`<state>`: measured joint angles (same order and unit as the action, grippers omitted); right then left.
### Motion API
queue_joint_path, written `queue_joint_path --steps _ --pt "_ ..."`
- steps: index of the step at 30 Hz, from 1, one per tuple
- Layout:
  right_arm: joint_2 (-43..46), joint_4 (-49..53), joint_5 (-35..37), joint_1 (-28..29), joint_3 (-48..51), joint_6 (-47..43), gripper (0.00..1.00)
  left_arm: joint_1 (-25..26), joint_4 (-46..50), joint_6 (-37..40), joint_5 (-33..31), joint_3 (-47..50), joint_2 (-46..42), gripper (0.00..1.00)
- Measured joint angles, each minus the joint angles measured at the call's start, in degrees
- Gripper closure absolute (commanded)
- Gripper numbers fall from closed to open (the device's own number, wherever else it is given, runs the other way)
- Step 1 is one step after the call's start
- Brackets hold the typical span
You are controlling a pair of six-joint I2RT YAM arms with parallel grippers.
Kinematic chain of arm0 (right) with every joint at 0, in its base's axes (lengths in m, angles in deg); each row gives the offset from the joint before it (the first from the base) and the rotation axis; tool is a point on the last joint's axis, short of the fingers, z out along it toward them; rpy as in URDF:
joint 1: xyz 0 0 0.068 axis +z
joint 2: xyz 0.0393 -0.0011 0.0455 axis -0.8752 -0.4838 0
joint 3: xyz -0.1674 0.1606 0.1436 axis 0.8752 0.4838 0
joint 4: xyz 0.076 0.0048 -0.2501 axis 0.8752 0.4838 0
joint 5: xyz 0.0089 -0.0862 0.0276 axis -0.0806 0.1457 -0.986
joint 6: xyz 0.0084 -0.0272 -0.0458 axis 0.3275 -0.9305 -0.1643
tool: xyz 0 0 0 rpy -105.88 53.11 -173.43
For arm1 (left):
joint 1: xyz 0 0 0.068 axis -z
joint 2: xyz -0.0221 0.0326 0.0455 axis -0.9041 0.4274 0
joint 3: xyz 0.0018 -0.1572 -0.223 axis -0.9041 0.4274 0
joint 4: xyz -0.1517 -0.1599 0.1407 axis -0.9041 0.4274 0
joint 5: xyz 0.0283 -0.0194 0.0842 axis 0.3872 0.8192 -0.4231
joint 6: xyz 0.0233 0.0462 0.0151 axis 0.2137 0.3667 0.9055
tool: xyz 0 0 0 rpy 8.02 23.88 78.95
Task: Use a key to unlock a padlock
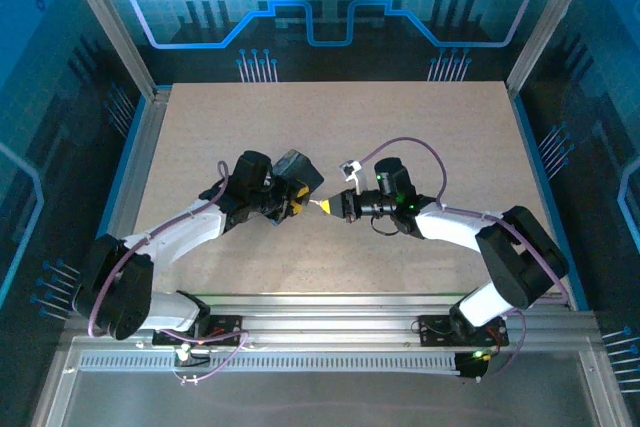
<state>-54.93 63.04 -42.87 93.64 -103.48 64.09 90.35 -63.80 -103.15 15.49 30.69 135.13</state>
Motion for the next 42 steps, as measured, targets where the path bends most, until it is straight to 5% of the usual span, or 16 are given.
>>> queue_joint_path --steps 42 --pt "-1.09 -0.42 -1.31 0.90 -2.05 0.17 1.00 -1.11 0.44 -0.02 -0.24 0.74 -1.75 0.94"
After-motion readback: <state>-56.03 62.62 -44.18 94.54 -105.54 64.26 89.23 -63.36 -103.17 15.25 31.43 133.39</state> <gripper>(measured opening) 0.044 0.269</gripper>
